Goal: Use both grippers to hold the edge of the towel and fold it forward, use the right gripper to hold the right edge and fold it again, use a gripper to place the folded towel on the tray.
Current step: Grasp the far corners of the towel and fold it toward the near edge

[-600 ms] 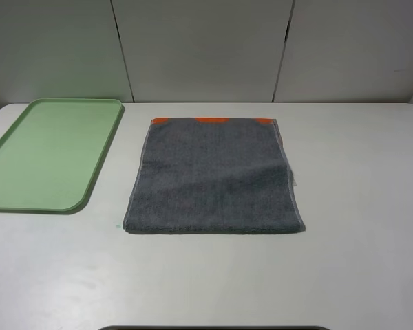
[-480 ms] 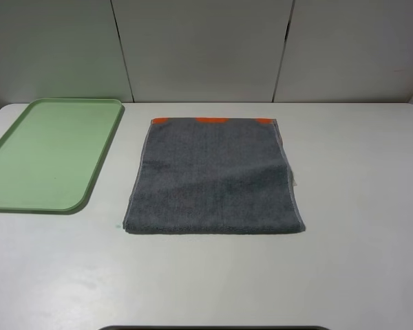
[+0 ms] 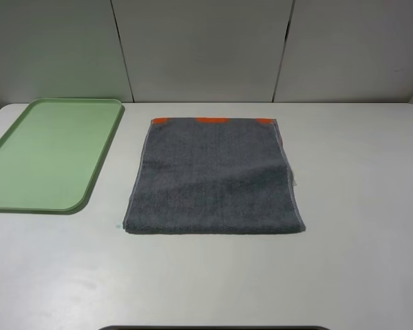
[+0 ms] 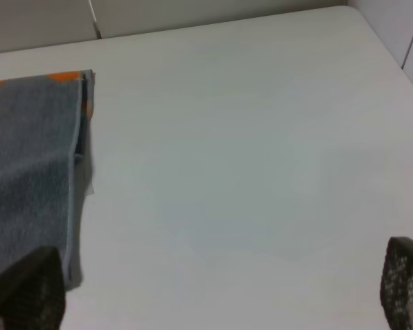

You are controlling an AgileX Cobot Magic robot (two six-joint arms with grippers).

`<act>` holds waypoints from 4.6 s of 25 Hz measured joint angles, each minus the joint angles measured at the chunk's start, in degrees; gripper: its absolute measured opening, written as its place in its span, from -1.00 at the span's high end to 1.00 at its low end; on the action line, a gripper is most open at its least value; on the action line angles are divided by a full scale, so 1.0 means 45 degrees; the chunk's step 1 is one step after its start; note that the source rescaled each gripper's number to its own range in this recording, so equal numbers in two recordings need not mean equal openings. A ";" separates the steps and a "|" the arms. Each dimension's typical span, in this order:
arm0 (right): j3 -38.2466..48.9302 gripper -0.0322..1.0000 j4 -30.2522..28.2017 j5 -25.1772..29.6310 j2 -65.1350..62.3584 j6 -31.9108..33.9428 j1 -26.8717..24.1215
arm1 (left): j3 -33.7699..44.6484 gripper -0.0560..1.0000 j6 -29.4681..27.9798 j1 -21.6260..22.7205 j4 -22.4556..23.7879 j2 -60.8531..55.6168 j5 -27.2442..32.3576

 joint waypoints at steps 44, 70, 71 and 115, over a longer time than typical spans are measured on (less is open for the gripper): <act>0.0000 -1.00 0.1410 0.0001 0.1096 -0.0250 0.0273 | 0.0000 -1.00 -0.0012 0.0000 0.0000 0.0136 0.0013; -0.0704 -1.00 0.2581 -0.0620 0.6918 -0.8401 0.2518 | -0.1621 -0.99 0.1372 -0.7403 0.3353 0.8561 -0.0254; -0.0704 -1.00 0.2609 -0.0664 0.7047 -0.8694 0.2518 | -0.1621 -0.99 0.1372 -0.7750 0.3666 0.8866 -0.0258; -0.0747 -1.00 0.5323 -0.7667 1.6506 -1.8226 0.2518 | -0.1621 -0.98 -0.0221 -1.0763 0.7524 1.3773 -0.4635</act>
